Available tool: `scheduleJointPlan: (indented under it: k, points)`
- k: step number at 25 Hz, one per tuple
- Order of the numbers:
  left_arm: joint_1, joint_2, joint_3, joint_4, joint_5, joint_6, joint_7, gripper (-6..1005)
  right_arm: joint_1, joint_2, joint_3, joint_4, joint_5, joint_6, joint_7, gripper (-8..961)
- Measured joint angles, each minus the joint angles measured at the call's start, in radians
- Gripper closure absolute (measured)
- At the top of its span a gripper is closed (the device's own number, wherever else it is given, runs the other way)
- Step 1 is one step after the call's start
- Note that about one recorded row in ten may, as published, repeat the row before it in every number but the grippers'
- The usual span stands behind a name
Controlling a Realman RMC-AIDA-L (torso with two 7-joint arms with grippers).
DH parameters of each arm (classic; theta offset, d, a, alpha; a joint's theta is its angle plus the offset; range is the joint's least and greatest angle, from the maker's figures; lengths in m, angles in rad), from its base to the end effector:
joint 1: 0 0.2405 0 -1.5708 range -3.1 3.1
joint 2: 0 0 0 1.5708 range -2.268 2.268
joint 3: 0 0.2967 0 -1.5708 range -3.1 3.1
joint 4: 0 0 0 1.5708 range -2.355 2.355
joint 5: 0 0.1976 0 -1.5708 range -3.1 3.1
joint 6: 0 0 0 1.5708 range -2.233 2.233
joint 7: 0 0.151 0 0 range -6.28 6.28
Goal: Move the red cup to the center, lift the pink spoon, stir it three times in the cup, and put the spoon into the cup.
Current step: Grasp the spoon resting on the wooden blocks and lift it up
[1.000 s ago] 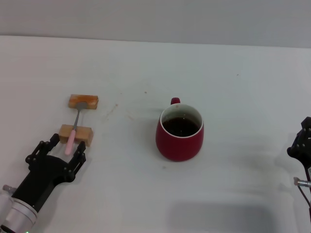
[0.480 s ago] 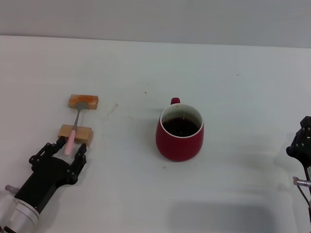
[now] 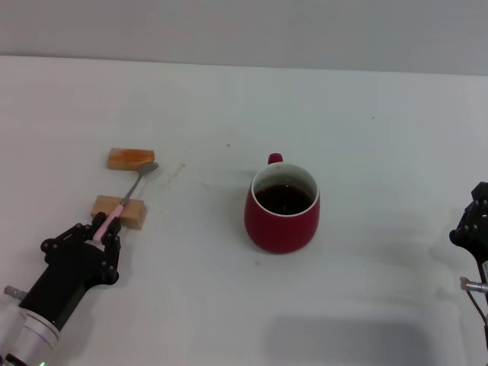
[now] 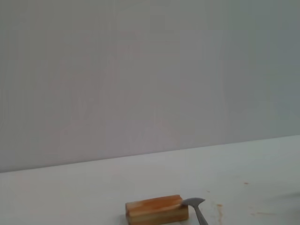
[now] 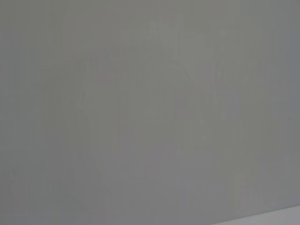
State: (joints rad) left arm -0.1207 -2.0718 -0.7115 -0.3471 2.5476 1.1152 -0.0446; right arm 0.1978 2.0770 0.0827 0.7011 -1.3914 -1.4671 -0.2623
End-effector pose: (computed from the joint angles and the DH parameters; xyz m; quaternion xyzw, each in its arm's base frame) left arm -0.3720 0.2316 -0.0893 -0.7879 -0.2366 -0.2337 0.5183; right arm 0.3285 0.2259 -0.0821 -0.6067 0.3368 0.3198 0.6451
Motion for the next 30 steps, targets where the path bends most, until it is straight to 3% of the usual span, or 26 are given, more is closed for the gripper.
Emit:
scheduleJointPlan:
  k: [7,15,17,24,26,27,30]
  points:
    - [-0.004,0.003,0.001,-0.008,0.005,0.034,0.005,828,0.006,0.0,0.003,0.0,0.0,0.003,0.0,953]
    - [-0.06,0.017,0.0,-0.007,0.027,0.151,0.009,828,0.01,0.0,0.004,0.002,0.0,0.001,0.0,953]
    - [-0.089,0.029,0.001,-0.006,0.048,0.139,-0.013,828,0.007,0.0,0.006,0.006,0.0,-0.002,0.0,953]
    - [-0.226,0.109,-0.008,-0.017,0.112,0.019,-0.204,828,0.001,-0.002,0.007,0.015,0.0,-0.031,0.001,953]
    - [-0.245,0.118,-0.011,-0.017,0.112,-0.004,-0.219,828,0.001,-0.002,0.006,0.017,0.0,-0.036,0.001,953]
    - [-0.3,0.142,-0.026,-0.017,0.113,-0.071,-0.252,828,0.0,-0.002,0.006,0.017,0.0,-0.037,0.001,954]
    - [-0.352,0.157,-0.045,-0.012,0.115,-0.137,-0.267,828,0.0,-0.003,0.005,0.018,0.0,-0.038,0.001,954]
